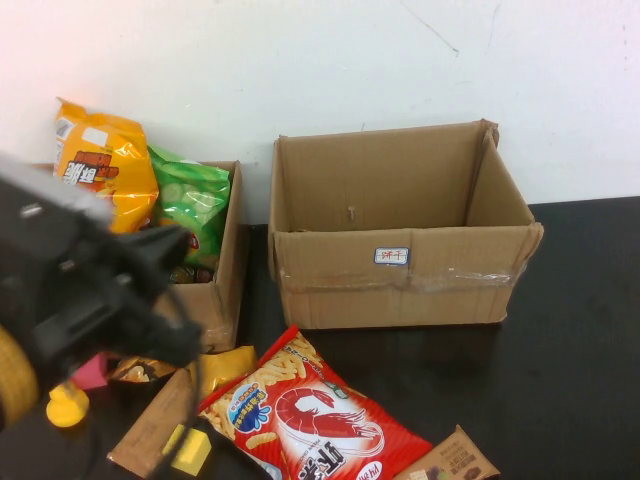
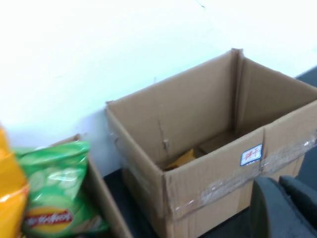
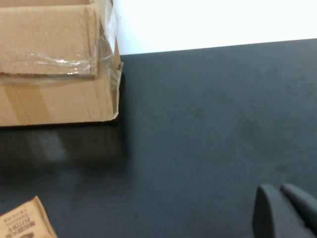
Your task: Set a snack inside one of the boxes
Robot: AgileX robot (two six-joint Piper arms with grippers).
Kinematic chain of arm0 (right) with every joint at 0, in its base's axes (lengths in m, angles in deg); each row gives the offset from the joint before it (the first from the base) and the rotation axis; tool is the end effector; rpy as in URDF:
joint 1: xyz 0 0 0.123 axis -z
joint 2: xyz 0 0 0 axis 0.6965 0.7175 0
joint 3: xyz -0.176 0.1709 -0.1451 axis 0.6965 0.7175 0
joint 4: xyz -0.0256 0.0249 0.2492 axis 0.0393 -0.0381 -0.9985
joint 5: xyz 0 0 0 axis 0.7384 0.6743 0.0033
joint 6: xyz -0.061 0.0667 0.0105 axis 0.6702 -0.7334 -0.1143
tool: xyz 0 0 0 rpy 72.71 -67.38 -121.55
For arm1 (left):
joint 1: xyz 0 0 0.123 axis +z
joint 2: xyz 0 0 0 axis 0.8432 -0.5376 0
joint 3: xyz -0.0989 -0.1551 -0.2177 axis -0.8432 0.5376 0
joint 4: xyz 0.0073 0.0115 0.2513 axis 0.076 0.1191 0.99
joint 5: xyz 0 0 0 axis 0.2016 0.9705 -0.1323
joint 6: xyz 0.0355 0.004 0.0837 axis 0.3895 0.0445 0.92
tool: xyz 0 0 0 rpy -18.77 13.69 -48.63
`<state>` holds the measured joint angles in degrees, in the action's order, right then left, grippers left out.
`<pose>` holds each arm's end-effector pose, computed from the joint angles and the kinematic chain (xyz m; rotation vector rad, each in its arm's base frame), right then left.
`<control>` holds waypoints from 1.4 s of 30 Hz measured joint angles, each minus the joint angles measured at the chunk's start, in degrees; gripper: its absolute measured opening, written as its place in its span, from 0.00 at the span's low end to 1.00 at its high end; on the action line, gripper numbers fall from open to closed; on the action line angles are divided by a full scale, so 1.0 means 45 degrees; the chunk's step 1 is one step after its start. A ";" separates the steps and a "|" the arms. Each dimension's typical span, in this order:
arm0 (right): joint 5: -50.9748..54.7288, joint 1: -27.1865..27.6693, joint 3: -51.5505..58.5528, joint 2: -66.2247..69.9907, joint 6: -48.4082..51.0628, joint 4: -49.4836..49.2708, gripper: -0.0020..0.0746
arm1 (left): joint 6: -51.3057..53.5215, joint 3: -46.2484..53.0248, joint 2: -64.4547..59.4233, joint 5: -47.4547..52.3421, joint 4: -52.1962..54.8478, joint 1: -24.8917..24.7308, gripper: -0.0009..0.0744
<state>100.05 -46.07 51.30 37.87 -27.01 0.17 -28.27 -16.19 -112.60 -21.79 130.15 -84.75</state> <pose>0.0535 -0.0001 0.1736 0.0176 1.8455 0.0293 0.1817 -0.0980 0.3141 0.4474 1.7611 -0.3860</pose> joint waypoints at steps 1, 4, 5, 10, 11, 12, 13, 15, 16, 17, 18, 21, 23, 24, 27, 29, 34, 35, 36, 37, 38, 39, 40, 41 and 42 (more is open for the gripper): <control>0.0000 0.0000 0.0000 0.0000 0.0000 0.0000 0.02 | -0.0242 0.0208 0.0451 0.0306 0.0008 0.0000 0.01; 0.0000 0.0000 0.0000 0.0000 0.0000 0.0000 0.02 | -0.0631 0.0843 0.1945 0.1232 0.0008 0.0000 0.01; 0.0000 0.0000 0.0000 0.0000 0.0000 0.0000 0.02 | -0.0681 0.1042 0.2372 0.1448 0.0008 0.0000 0.01; 0.0000 0.0000 0.0000 0.0000 0.0000 0.0000 0.02 | -0.0457 0.2552 0.4928 0.1967 -0.0846 0.0000 0.01; 0.0000 0.0000 0.0000 0.0000 0.0000 0.0000 0.02 | -0.0004 0.2825 0.5435 0.2137 -0.1509 0.0000 0.01; 0.0000 0.0000 0.0000 0.0000 0.0000 0.0000 0.02 | 0.0872 0.3168 0.5948 0.2413 -0.2508 0.0025 0.01; 0.0000 0.0000 0.0000 0.0000 0.0000 0.0000 0.02 | 0.2005 0.3499 0.6462 0.2721 -0.3631 0.0139 0.01; 0.0000 0.0000 0.0000 0.0000 0.0000 0.0000 0.02 | 0.4312 0.4073 0.7403 0.3052 -0.5832 0.0472 0.01; 0.0000 0.0000 0.0000 0.0000 0.0000 0.0000 0.02 | 0.5591 0.4401 0.7936 0.3111 -0.7057 0.0765 0.01; 0.0000 0.0000 0.0000 0.0000 0.0000 0.0000 0.02 | 0.6554 0.4657 0.8362 0.3111 -0.8233 0.1111 0.01; 0.0000 0.0000 0.0000 0.0000 0.0000 0.0000 0.02 | 0.7691 0.4965 0.8889 0.3054 -0.9304 0.1519 0.01; 0.0000 0.0000 0.0000 0.0000 0.0000 0.0000 0.02 | 1.0137 0.6004 1.0292 0.2532 -1.1592 0.2938 0.01; 0.0000 0.0000 0.0000 0.0000 0.0000 0.0000 0.02 | 1.0768 0.6717 1.1190 0.2201 -1.2488 0.4070 0.01; 0.0000 0.0000 0.0000 0.0000 0.0000 0.0000 0.02 | 1.0913 0.6987 1.1610 0.2146 -1.2744 0.4525 0.01; 0.0000 0.0000 0.0000 0.0000 0.0000 0.0000 0.02 | 1.1108 0.7862 1.2283 0.2070 -1.3736 0.6147 0.01; 0.0000 0.0000 0.0000 0.0000 0.0000 0.0000 0.02 | 1.1190 0.8142 1.2340 0.2164 -1.4180 0.7081 0.01; 0.0000 0.0000 0.0000 0.0000 0.0000 0.0000 0.02 | 1.1514 0.8211 1.2340 0.3492 -1.4396 0.8176 0.01; 0.0000 0.0000 0.0000 0.0000 0.0000 0.0000 0.02 | 1.1804 0.8211 1.2340 0.3838 -1.4417 0.8212 0.01; 0.0000 0.0000 0.0000 0.0000 0.0000 0.0000 0.02 | 1.2103 0.8211 1.2340 0.4096 -1.4456 0.8212 0.01; 0.0000 0.0000 0.0000 0.0000 0.0000 0.0000 0.02 | 1.2530 0.8211 1.2340 0.4373 -1.4520 0.8183 0.01; 0.0000 0.0000 0.0000 0.0000 0.0000 0.0000 0.02 | 1.3018 0.8211 1.2340 0.4542 -1.4591 0.8109 0.01; 0.0000 0.0000 0.0000 0.0000 0.0000 0.0000 0.02 | 1.3532 0.8211 1.2340 0.4593 -1.4626 0.7979 0.01; 0.0000 0.0000 0.0000 0.0000 0.0000 0.0000 0.02 | 1.4035 0.8211 1.2340 0.4628 -1.4647 0.7858 0.01; 0.0000 0.0000 0.0000 0.0000 0.0000 0.0000 0.02 | 1.4388 0.8211 1.2340 0.4651 -1.4676 0.7765 0.01; 0.0000 0.0000 0.0000 0.0000 0.0000 0.0000 0.02 | 1.4683 0.8187 1.2340 0.4686 -1.4698 0.7668 0.01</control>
<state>100.05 -46.07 51.30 37.87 -27.01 0.17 37.80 20.65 -57.07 -0.71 64.01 -50.24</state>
